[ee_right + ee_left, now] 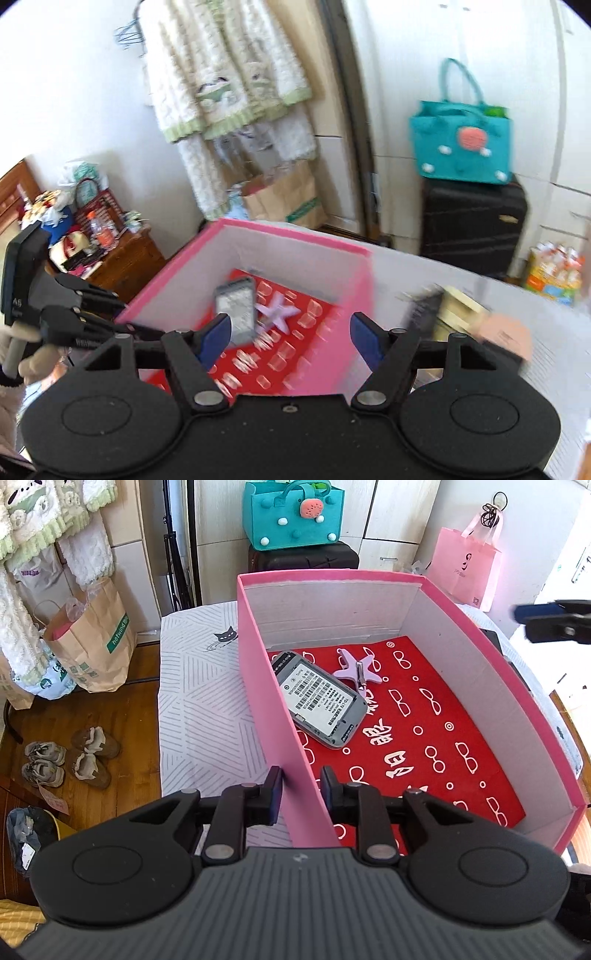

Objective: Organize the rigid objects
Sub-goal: 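Drop the starfish clip into the pink box beside the router, then grasp the black power bank with the right gripper and lift it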

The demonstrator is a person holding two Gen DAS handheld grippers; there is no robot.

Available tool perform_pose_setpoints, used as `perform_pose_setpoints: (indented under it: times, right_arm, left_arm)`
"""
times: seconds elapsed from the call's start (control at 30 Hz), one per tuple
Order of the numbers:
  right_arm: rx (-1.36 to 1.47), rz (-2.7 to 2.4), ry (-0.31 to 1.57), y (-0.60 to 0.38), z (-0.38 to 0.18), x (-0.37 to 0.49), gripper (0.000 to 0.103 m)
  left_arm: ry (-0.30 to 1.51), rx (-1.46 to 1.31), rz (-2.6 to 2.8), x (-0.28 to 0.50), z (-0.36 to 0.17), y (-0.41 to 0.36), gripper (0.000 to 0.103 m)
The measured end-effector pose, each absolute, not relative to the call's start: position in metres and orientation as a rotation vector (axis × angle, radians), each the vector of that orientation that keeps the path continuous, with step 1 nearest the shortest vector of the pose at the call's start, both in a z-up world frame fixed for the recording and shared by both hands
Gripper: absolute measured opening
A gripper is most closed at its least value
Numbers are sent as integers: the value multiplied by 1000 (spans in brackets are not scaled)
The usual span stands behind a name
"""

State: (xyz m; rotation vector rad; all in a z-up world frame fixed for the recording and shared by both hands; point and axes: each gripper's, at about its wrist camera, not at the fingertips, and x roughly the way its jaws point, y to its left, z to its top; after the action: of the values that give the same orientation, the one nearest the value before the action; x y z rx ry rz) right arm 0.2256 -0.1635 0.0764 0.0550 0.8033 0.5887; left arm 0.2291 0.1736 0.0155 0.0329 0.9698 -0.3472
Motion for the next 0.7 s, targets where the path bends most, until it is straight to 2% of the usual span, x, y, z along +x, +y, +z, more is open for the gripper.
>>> perform_pose_setpoints:
  times: [0.17,0.4,0.7]
  right_arm:
    - [31,485,772,-206,64,204,76]
    - [15,335,769,-255,15,192,76]
    - [94,322,737,-274,-19,208,75]
  left_arm:
    - [971,38,-338,229,17,171,21]
    - [973,41,-323,229,19,170,20]
    - [980,62,-301,229,21,164,20]
